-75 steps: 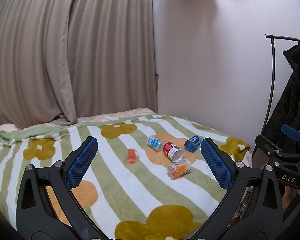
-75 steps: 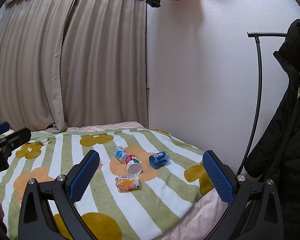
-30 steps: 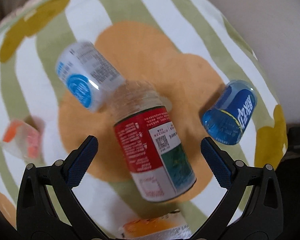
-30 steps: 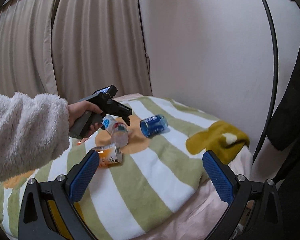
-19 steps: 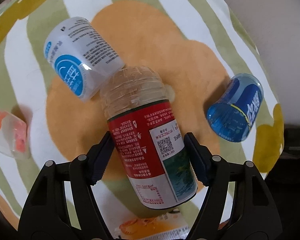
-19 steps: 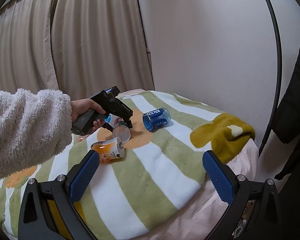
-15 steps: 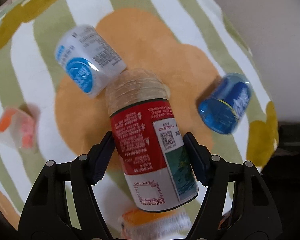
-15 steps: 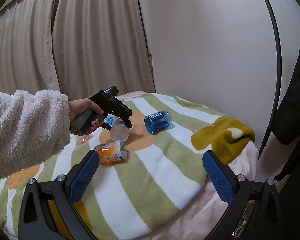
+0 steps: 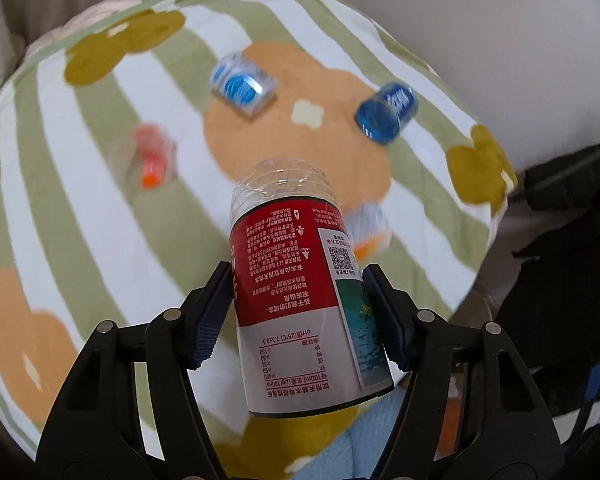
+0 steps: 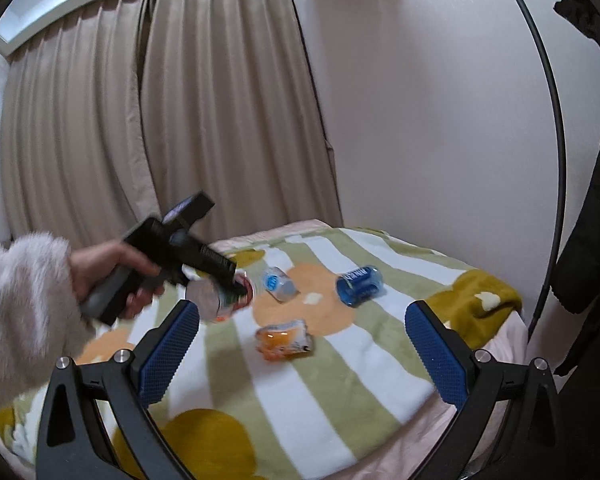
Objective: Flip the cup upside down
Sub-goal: 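Lift the red-labeled bottle with the left tool and tilt it, then close the right tool on the bottle while the left tool opens and releases it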
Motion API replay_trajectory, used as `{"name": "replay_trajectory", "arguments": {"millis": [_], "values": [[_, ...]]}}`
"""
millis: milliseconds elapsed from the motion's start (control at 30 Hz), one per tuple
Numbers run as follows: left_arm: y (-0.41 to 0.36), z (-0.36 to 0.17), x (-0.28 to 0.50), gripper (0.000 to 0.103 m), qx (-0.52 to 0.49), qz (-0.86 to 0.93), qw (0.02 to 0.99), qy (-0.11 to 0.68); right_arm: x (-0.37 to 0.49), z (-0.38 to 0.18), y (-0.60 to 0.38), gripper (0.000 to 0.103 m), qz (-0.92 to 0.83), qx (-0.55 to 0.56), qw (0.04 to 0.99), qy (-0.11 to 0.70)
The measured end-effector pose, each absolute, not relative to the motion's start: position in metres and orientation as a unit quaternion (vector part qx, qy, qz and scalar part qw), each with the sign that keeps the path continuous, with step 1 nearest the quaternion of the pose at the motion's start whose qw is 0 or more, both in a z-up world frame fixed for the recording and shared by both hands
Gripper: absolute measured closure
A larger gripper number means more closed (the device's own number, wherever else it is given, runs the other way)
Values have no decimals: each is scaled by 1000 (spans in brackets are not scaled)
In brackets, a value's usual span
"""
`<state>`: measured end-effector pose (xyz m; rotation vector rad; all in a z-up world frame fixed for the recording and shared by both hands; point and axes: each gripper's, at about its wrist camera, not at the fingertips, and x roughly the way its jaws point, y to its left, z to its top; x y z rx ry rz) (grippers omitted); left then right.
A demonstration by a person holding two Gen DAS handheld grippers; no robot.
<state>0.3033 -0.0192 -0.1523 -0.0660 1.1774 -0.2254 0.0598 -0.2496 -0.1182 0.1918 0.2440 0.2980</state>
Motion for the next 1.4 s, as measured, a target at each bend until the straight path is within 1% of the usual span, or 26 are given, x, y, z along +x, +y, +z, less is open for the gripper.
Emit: {"name": "replay_trajectory", "arguments": {"millis": [167, 300, 367, 567, 633, 700, 733, 767, 900, 1000, 1033, 1067, 1133, 1233, 1333, 1400], "values": [[-8, -190, 260, 40, -43, -96, 831, 546, 43, -109, -241, 0, 160, 92, 976, 115], [-11, -222, 246, 40, -54, -86, 831, 547, 34, -106, -236, 0, 162, 78, 977, 117], [-16, -234, 242, 40, -43, -81, 833, 545, 30, -105, -235, 0, 162, 72, 977, 119], [-27, -249, 234, 40, -22, -67, 843, 533, 22, -104, -236, 0, 156, 63, 978, 121], [-27, -252, 231, 38, -20, -63, 845, 531, 20, -103, -236, 0, 154, 63, 979, 121], [-26, -255, 232, 28, -13, -56, 844, 533, 19, -101, -237, 0, 153, 64, 979, 121], [-26, -256, 231, 14, -10, -53, 845, 532, 18, -101, -237, 0, 152, 63, 979, 121], [-25, -255, 231, 7, -9, -51, 847, 529, 18, -101, -238, 0, 152, 63, 979, 120], [-18, -239, 222, 6, -13, -50, 859, 509, 17, -100, -237, 0, 151, 62, 979, 120], [-6, -217, 207, 6, -15, -44, 874, 483, 18, -91, -236, 0, 160, 57, 978, 122], [-2, -211, 201, 5, -18, -43, 878, 476, 20, -86, -236, 0, 169, 58, 976, 122], [5, -204, 193, 0, -21, -40, 883, 467, 24, -79, -236, 0, 188, 60, 973, 124], [14, -192, 178, 0, -23, -37, 891, 452, 37, -66, -233, 0, 213, 58, 964, 150], [27, -179, 158, 0, -21, -30, 901, 432, 71, -50, -216, 0, 230, 31, 948, 219], [37, -171, 138, 0, -10, -25, 907, 421, 110, -47, -194, 0, 261, 34, 923, 280], [45, -168, 127, 0, -6, -26, 911, 413, 143, -57, -174, 0, 293, 51, 893, 338]]}}
